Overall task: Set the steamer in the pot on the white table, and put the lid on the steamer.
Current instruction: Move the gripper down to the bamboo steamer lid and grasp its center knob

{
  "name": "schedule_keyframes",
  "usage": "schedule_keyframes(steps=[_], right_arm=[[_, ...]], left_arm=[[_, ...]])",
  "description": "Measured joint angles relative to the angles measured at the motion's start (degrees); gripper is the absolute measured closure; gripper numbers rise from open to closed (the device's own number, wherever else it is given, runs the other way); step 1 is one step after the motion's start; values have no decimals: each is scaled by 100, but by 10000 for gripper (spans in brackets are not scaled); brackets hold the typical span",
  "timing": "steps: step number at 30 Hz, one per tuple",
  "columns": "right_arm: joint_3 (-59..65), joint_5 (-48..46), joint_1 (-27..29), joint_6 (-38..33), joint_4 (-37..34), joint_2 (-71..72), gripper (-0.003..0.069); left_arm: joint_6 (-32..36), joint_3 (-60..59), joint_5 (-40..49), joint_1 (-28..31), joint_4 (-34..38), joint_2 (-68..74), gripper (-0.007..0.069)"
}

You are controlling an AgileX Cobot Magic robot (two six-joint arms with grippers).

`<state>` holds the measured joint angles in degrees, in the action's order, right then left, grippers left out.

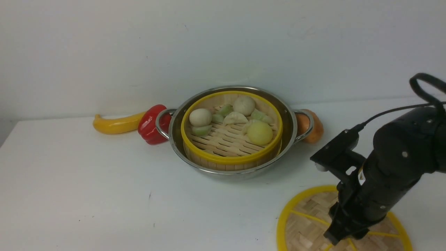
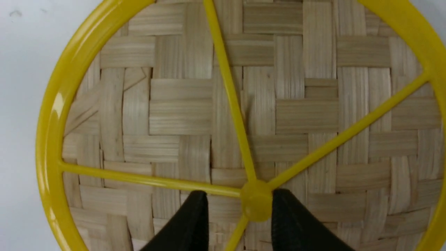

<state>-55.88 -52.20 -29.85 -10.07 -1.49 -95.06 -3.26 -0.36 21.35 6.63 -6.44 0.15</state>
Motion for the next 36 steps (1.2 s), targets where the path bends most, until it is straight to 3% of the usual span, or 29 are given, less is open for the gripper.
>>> schedule_keyframes(steps=[12,36], right_arm=[[0,85,0,279,419,-94,408],[0,91,0,279,149,-94,410]], left_arm=[[0,0,0,0,0,0,384],[0,0,0,0,0,0,384]])
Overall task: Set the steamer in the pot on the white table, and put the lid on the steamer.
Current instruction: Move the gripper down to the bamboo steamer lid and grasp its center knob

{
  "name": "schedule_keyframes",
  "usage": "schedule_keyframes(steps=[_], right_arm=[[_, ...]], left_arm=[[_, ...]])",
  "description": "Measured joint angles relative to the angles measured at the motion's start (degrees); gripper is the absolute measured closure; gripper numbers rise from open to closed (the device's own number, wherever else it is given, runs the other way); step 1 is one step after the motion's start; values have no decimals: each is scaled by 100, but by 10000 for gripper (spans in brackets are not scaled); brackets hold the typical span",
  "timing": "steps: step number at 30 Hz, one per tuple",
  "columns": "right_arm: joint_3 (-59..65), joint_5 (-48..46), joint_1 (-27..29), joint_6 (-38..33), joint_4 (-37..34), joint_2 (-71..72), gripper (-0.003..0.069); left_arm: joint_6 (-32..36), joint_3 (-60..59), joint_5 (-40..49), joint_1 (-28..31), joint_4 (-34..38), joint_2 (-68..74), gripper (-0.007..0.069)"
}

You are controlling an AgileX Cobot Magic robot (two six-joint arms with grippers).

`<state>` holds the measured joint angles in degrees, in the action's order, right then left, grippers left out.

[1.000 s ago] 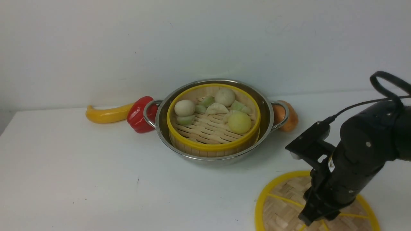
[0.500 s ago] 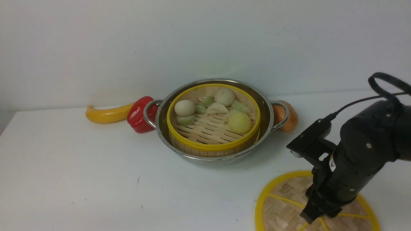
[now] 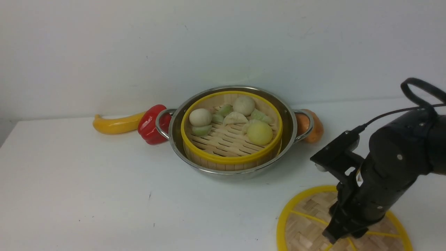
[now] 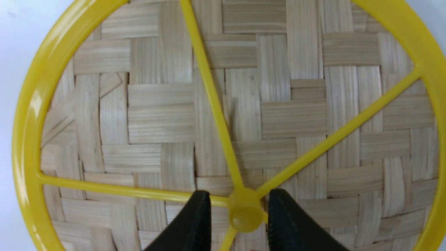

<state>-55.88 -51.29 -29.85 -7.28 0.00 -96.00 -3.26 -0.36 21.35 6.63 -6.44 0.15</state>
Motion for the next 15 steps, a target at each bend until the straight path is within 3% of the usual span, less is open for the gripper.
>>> schedule_keyframes(steps=[15], right_arm=[[0,-5,0,-6,126,-4,410]], left_arm=[[5,0,0,0,0,0,384]])
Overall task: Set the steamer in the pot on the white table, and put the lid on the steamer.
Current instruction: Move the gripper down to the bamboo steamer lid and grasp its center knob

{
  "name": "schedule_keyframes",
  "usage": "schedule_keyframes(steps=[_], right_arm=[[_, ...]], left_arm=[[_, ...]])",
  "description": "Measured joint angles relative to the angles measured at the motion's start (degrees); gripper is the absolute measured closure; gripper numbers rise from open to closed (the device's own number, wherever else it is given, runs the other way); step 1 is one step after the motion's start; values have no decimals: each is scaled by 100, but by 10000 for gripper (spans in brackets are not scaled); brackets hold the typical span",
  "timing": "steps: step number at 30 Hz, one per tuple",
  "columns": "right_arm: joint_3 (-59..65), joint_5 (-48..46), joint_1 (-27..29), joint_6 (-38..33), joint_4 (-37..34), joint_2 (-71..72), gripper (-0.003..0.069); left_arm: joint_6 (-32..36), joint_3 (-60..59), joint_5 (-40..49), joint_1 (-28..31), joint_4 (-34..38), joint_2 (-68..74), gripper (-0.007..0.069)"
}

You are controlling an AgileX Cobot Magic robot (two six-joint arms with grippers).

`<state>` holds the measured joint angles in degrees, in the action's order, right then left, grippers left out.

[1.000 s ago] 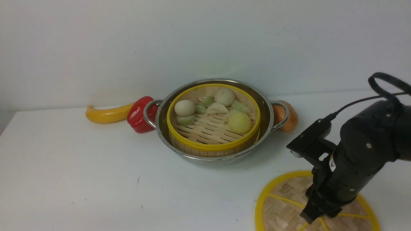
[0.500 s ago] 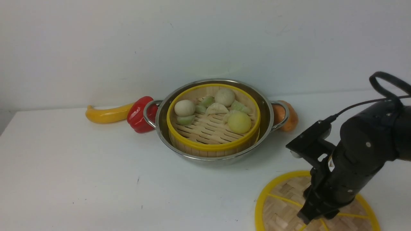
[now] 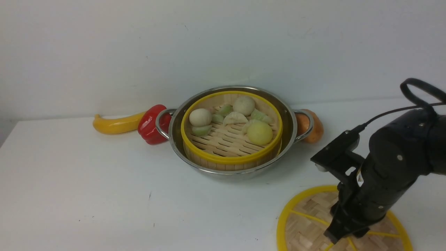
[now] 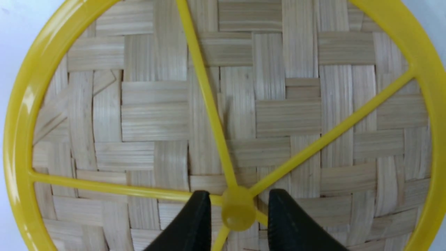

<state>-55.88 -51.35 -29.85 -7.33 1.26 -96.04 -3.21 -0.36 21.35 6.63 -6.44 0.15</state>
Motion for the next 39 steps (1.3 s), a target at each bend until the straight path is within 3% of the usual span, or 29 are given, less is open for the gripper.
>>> schedule_keyframes(steps=[15,18,21,25,33,39], right_arm=[[-12,76,0,-129,9,-286,410],[-12,76,0,-129,9,-286,435],[-29,47,0,-129,15,-286,515],[-63,-38,0,-106,158,-273,515],[-571,-920,47,469,776,466,515],[-1519,-1343,132,216,425,857,515]], left_arm=[[0,0,0,0,0,0,384],[0,0,0,0,0,0,384],[0,0,0,0,0,0,384],[0,0,0,0,0,0,384],[0,0,0,0,0,0,384],[0,0,0,0,0,0,384]])
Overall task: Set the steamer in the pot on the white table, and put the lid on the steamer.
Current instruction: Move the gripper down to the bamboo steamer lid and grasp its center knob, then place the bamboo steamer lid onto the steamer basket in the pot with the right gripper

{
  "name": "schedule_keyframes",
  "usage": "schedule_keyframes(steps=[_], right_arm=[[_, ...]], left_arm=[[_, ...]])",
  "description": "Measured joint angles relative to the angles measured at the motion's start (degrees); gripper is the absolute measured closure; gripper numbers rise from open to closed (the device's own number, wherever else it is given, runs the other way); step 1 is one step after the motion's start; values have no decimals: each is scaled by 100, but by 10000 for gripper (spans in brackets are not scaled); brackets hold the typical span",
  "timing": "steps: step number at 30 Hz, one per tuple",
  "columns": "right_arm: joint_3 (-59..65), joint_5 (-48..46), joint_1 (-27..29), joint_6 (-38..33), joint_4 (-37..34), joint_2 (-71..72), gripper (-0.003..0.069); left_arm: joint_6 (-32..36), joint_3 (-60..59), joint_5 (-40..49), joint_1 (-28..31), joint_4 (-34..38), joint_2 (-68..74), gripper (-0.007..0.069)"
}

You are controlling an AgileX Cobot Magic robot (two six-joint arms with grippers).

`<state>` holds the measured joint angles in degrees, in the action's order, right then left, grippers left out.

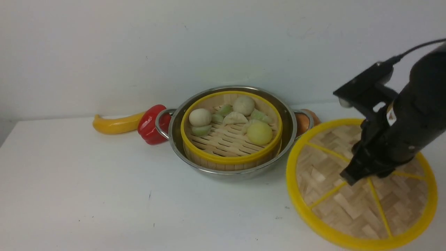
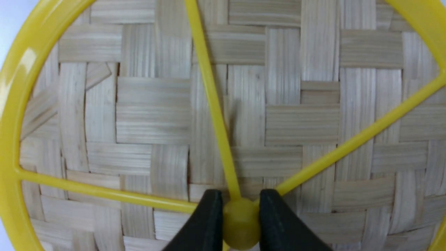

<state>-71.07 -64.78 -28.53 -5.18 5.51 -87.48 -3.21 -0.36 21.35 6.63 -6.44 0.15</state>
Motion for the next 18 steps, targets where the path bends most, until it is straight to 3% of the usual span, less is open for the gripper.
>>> schedule_keyframes(steps=[5,18], right_arm=[[-1234,-63,0,-787,-934,-494,515],[-5044,-587,0,-1152,-1385,-2935,515]], left_arm=[[0,0,0,0,0,0,384],[0,0,0,0,0,0,384]])
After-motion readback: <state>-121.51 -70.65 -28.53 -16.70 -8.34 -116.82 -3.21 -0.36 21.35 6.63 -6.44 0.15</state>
